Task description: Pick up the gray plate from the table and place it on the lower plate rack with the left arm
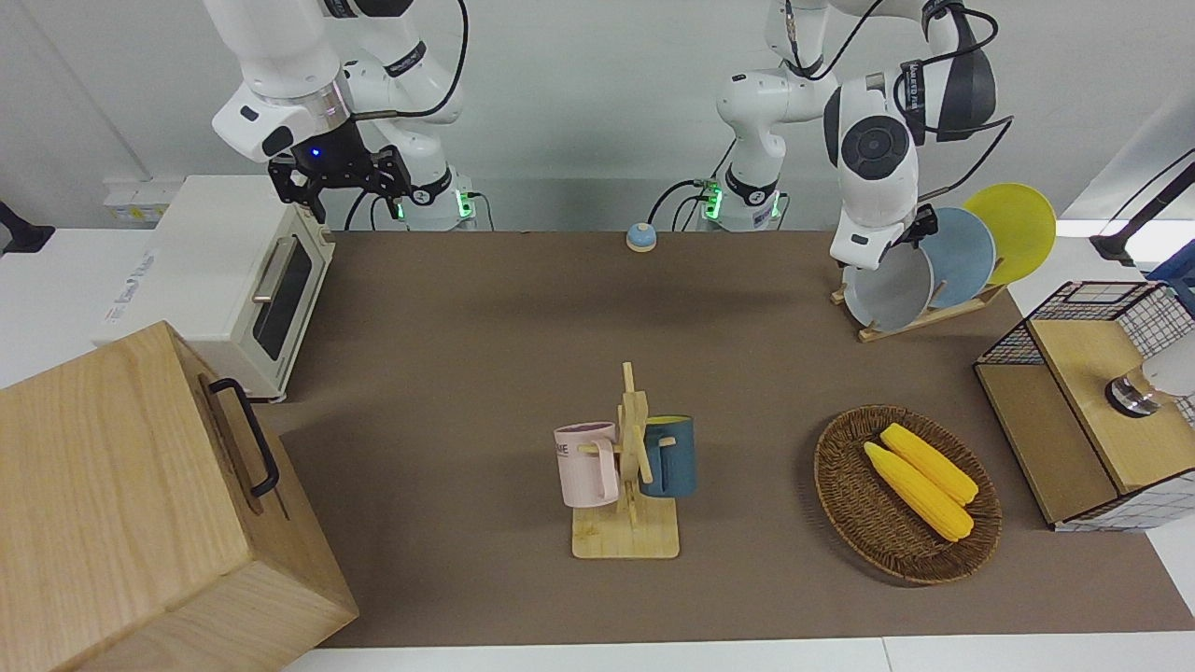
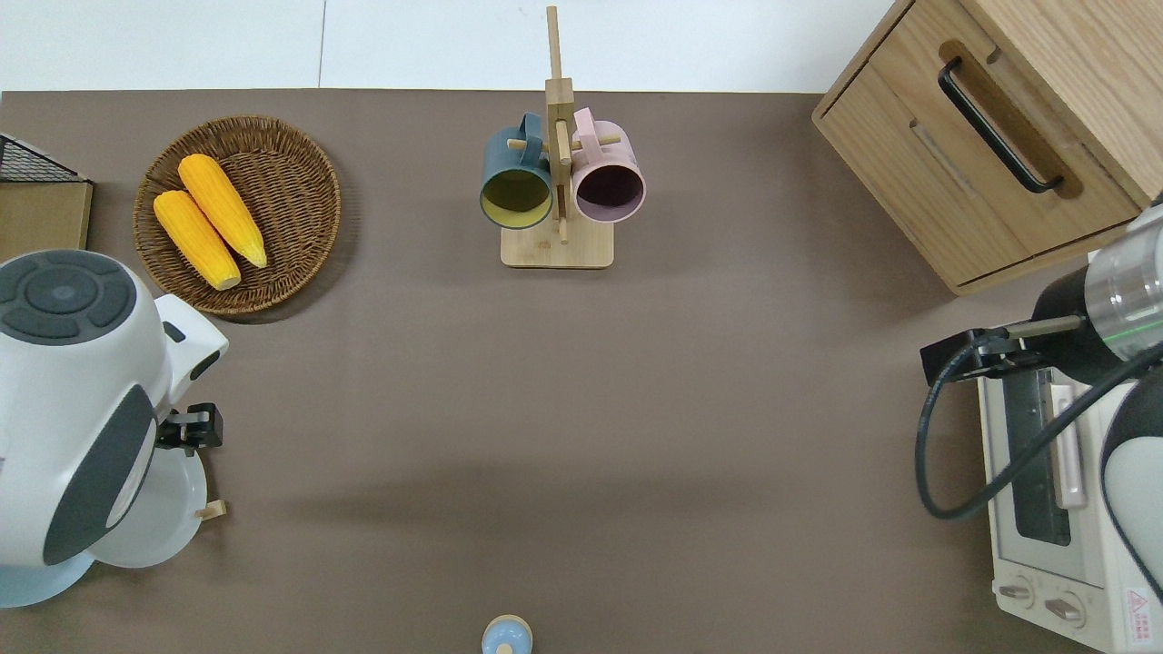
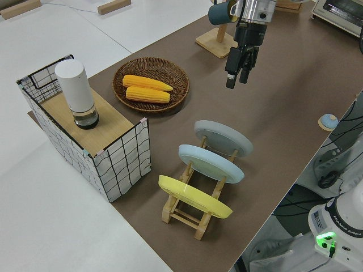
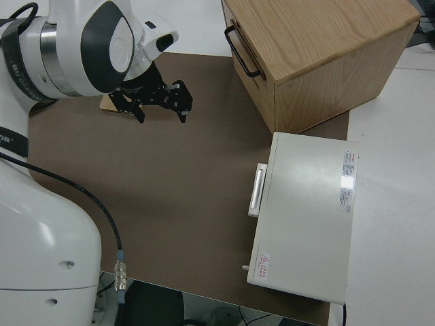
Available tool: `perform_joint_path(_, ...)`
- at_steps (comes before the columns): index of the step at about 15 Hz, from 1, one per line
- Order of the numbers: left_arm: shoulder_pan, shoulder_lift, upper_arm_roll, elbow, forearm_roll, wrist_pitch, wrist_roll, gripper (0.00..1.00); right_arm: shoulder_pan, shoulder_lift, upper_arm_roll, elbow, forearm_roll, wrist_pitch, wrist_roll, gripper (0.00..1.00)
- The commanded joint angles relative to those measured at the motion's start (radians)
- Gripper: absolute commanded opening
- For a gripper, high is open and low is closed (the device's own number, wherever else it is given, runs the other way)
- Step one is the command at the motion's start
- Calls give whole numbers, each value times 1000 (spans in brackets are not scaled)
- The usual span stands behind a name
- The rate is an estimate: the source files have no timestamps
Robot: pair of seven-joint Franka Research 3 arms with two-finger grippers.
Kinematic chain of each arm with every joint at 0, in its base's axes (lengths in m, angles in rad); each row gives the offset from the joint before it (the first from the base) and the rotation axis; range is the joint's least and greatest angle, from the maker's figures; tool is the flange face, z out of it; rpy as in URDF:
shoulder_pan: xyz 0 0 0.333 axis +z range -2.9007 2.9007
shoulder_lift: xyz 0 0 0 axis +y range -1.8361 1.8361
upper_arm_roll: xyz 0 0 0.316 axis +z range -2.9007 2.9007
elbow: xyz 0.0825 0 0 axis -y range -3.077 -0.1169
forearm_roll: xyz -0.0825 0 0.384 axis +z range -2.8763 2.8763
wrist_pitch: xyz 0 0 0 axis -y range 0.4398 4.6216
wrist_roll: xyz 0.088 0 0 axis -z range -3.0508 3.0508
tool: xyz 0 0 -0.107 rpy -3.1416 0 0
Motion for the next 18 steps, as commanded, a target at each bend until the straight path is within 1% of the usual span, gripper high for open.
perform_joint_path(1,22,4,20,48,-128,10,116,995,-25,-2,22,8,-6,-12,12,983)
perform_joint_path(3,22,-2,33,49,-194,44,158,998,-25,-4,20,6,-6,-12,12,983)
perform_joint_path(4,22,-6,44,54,-210,53,176,998,-25,-2,22,8,-6,-12,12,983)
perform_joint_path(7,25,-6,50,107,-264,58,283,998,-25,-2,22,8,-6,-12,12,983)
perform_joint_path(9,31,-6,63,132,-308,56,337,998,-25,-2,20,8,-6,-12,12,983)
perform_joint_path(12,33,-6,64,179,-328,55,365,998,-25,-2,20,8,-6,-12,12,983)
perform_joint_path(13,36,-6,73,195,-360,46,365,998,-25,-2,22,8,-6,-12,12,983)
perform_joint_path(14,34,-4,96,213,-400,33,366,998,-25,-2,22,6,-6,-12,12,983)
perform_joint_path(15,33,-4,109,228,-432,23,363,998,-25,-2,20,8,-6,-13,12,983)
perform_joint_path(18,25,-1,104,261,-428,1,362,998,-25,-2,22,6,-6,-12,12,983)
